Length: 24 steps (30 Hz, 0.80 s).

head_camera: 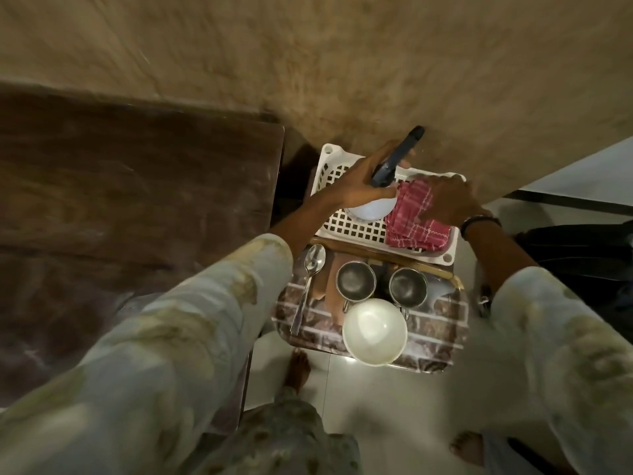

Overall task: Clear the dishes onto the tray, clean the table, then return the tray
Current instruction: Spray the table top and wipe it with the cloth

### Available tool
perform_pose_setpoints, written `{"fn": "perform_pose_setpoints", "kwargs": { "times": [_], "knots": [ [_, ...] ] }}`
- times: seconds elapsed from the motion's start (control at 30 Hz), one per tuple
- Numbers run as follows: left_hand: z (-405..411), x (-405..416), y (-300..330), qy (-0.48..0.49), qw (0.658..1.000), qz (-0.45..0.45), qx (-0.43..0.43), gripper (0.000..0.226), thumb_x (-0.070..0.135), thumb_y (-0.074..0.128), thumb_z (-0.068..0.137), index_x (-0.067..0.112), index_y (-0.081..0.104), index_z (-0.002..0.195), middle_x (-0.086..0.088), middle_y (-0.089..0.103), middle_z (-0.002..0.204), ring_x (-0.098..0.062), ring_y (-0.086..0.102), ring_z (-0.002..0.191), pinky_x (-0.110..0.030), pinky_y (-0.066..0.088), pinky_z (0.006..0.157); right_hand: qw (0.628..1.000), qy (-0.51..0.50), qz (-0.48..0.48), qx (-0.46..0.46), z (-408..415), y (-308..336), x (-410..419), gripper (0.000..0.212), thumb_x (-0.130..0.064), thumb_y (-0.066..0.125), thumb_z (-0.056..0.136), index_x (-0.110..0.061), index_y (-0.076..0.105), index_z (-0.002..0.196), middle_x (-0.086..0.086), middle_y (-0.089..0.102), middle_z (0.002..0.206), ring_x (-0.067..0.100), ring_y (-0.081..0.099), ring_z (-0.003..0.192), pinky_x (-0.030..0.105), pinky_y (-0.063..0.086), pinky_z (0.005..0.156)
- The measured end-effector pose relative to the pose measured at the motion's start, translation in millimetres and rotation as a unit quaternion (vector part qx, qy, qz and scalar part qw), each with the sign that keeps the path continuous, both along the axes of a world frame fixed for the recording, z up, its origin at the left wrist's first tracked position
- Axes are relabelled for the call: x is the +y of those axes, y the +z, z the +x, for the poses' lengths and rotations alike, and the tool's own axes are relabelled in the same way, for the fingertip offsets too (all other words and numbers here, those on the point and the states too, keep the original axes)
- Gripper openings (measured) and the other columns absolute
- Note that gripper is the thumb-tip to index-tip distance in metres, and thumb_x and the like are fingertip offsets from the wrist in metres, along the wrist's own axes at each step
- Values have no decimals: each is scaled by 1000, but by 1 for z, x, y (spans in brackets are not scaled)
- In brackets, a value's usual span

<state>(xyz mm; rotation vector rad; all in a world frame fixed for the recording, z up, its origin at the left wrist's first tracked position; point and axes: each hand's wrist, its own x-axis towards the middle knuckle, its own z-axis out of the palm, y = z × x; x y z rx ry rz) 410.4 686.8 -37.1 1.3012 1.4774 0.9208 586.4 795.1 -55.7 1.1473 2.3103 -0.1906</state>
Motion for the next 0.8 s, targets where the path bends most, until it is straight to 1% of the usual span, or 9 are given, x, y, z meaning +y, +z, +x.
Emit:
{"fn": "perform_pose_setpoints", "kwargs": {
  "times": [0.1,0.17,0.27,0.37,0.47,0.57,0.63,0.73,0.8],
  "knots": [
    [4,-3,11,25,1000,16,0,50,-11,56,83,1,42,128,9,56,80,-13,56,71,-8,40,67,1000,7,4,2,-1,10,-1,70,-46,74,76,-11,49,131,15,54,131,33,42,125,40,27,106],
    [5,-5,24,60,997,37,-4,52,-13,56,82,-1,41,130,9,53,82,-2,54,69,-7,41,68,999,12,9,46,0,19,-6,58,-41,75,75,-7,59,120,17,59,123,34,47,118,38,30,102],
    [-2,-15,58,131,991,35,-21,34,-8,60,82,18,51,103,0,48,74,7,53,63,-8,42,66,985,4,-29,172,2,41,-20,42,-27,78,75,-3,68,109,23,64,108,38,56,103,37,41,88],
    [-18,-48,88,165,986,22,-9,35,-3,63,82,-1,54,116,15,50,80,21,54,72,-5,41,69,975,-6,-62,214,4,60,-38,39,-21,80,74,-3,69,107,20,60,112,35,57,104,33,42,85],
    [-36,-106,111,194,981,11,0,45,-7,63,81,-4,49,124,18,51,83,14,56,78,2,41,72,955,-77,-97,271,1,84,-61,43,-28,81,68,-5,69,102,15,62,110,28,60,96,30,46,83],
    [-52,-175,126,174,985,19,-7,41,-18,59,77,8,51,107,14,52,80,19,59,74,0,43,70,883,-236,-140,380,-10,118,-106,33,-20,80,71,-16,66,101,1,67,90,17,64,81,28,48,73],
    [-66,-229,122,154,988,-11,-1,49,-19,59,77,20,48,104,17,52,77,19,59,73,-1,43,70,797,-322,-237,454,-19,134,-152,45,-9,76,75,-16,58,116,-3,67,100,11,64,89,28,52,78],
    [-80,-312,95,150,985,-80,1,51,1,67,75,31,46,111,16,56,89,19,56,82,0,43,76,667,-399,-360,516,-37,129,-223,54,0,70,78,-16,52,126,4,67,115,20,67,102,39,56,84],
    [-81,-365,74,149,983,-109,-15,46,9,66,74,25,53,114,22,60,104,17,56,98,-3,42,86,648,-433,-395,487,-56,113,-274,45,-2,70,78,-20,58,117,2,71,108,19,69,99,39,56,83]
  ]
}}
